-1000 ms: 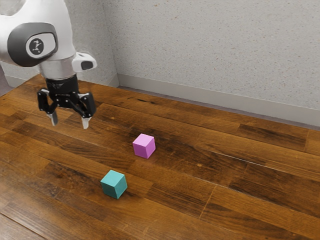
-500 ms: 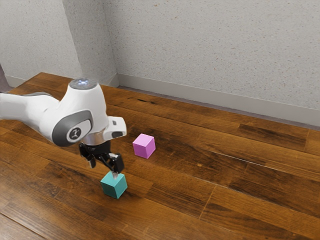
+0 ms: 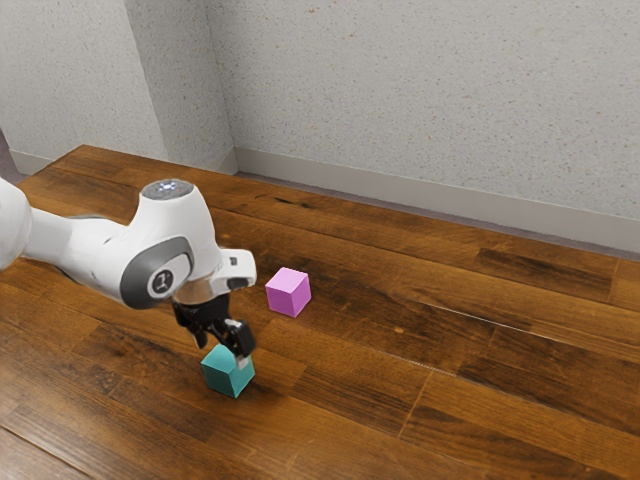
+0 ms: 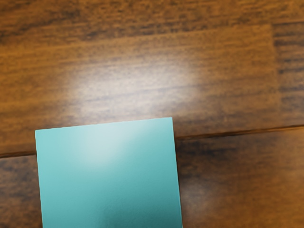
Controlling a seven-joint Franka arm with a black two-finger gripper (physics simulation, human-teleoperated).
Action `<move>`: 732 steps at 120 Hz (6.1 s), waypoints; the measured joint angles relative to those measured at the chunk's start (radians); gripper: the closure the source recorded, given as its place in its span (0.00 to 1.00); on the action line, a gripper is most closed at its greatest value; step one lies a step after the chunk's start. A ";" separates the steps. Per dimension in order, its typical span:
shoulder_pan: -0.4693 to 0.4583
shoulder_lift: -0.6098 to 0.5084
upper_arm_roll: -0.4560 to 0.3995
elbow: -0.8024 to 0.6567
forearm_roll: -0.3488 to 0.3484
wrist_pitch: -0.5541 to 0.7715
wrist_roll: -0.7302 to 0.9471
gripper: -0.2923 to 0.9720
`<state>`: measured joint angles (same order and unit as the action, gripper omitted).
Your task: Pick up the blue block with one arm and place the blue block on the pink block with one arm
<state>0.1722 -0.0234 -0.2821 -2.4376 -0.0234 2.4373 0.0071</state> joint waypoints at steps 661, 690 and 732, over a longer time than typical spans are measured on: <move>-0.030 0.649 0.053 1.001 0.123 -0.371 0.040 0.50; -0.030 0.644 0.056 0.997 0.121 -0.370 0.045 0.50; -0.031 0.637 0.063 0.985 0.117 -0.369 0.050 0.50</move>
<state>0.1412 0.6132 -0.2186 -1.4526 0.0937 2.0678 0.0567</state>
